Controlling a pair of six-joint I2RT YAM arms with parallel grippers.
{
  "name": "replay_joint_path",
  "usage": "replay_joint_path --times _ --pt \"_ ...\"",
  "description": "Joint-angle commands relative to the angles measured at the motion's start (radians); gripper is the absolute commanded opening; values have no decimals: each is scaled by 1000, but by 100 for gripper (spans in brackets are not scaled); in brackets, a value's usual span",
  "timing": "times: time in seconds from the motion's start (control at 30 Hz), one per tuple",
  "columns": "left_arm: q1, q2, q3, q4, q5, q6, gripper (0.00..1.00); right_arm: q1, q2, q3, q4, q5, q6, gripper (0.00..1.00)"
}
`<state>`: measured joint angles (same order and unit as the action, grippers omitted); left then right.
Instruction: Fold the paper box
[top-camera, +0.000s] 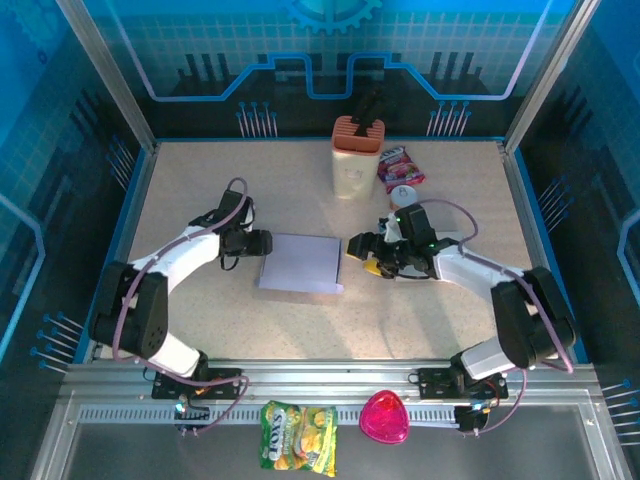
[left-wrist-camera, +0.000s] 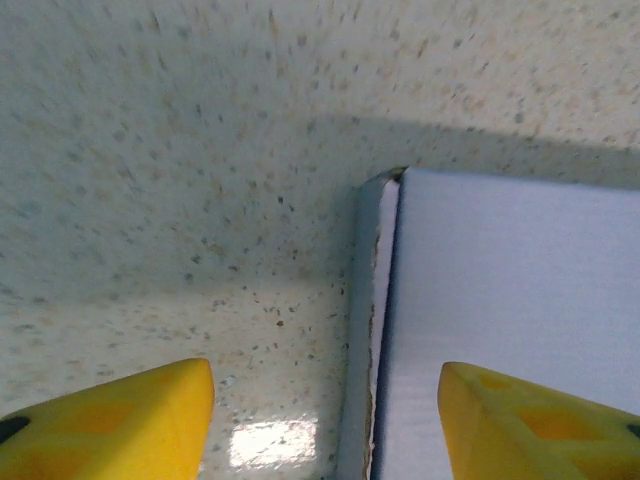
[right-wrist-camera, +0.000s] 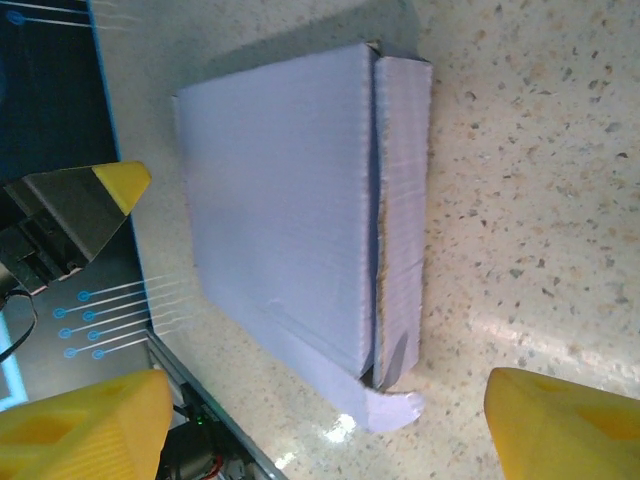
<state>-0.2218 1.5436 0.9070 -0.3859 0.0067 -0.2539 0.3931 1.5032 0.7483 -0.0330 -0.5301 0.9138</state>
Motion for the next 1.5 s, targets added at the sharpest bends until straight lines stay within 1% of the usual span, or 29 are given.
replay_joint_path --times 0.0,0.03,0.17,0.33,0.57,0.83,0.97,1.03,1.13,1.3,1.47 --pt "10 17 -44 114 142 -43 60 18 83 36 80 -8 -33 83" --pt "14 19 -60 140 148 -50 59 20 110 40 97 -13 -36 83" --pt "34 15 -125 228 190 -78 50 29 206 60 171 -52 -42 84" --pt "52 -4 -162 266 211 -116 40 47 272 67 228 -63 -41 84" --pt "59 4 -199 320 261 -177 27 58 297 69 262 -62 -36 84" --pt "60 -34 -301 456 319 -277 15 42 307 86 236 -86 -85 84" --pt "69 -38 -360 559 359 -344 13 23 301 77 255 -120 -94 84" --pt "82 -32 -388 605 381 -374 11 23 311 94 255 -147 -108 84" --pt "100 -39 -424 655 402 -406 10 23 336 125 246 -179 -126 84" --pt "128 -77 -494 718 413 -450 10 21 371 183 249 -220 -138 84" --pt "142 -80 -508 730 431 -453 9 18 405 229 295 -273 -112 83"
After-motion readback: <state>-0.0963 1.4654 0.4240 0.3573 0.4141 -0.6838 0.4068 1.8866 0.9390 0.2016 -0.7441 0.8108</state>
